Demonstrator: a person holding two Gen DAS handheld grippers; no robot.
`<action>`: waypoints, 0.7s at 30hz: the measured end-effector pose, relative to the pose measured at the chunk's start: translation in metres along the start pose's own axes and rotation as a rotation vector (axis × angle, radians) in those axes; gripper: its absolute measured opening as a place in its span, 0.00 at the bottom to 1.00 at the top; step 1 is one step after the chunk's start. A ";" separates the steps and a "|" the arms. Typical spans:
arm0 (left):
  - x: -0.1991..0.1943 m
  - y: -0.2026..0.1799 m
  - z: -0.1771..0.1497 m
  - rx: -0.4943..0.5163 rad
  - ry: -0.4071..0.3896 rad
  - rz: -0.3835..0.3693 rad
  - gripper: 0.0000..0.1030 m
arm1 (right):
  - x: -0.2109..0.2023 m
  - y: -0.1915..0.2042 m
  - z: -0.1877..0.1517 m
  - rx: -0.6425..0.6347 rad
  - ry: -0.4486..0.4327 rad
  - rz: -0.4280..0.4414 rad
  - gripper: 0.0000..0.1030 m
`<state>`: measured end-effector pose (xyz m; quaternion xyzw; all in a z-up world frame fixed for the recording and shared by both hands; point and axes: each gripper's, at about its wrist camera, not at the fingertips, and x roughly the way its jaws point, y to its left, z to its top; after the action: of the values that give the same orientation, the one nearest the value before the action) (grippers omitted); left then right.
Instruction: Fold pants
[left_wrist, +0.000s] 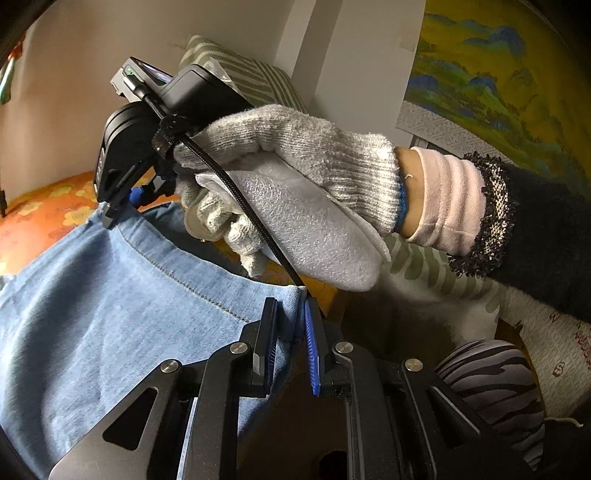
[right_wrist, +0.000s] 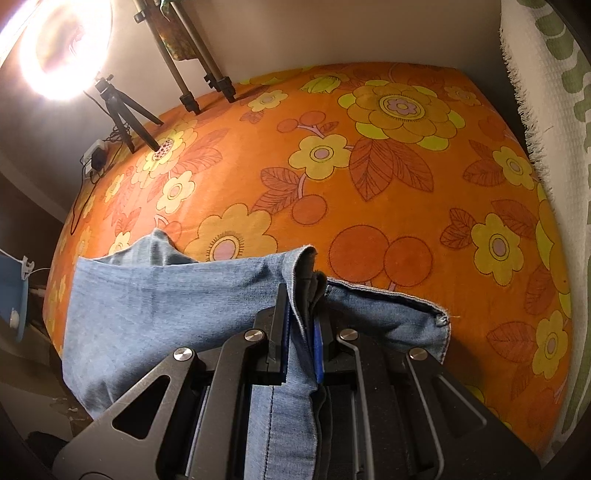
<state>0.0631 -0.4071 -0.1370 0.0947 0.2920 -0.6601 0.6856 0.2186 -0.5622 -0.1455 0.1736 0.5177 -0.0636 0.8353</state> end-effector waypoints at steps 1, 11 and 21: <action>0.001 0.000 -0.001 -0.002 0.004 -0.002 0.12 | 0.002 0.000 -0.001 0.000 0.001 -0.003 0.10; 0.002 -0.018 0.002 0.017 0.052 -0.014 0.26 | -0.004 0.000 -0.001 0.009 -0.005 -0.041 0.22; -0.042 -0.015 -0.002 -0.026 0.022 0.029 0.40 | -0.060 -0.007 -0.015 0.085 -0.097 -0.016 0.28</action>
<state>0.0500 -0.3719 -0.1122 0.0973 0.3065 -0.6454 0.6929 0.1771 -0.5680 -0.1001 0.2016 0.4748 -0.1003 0.8508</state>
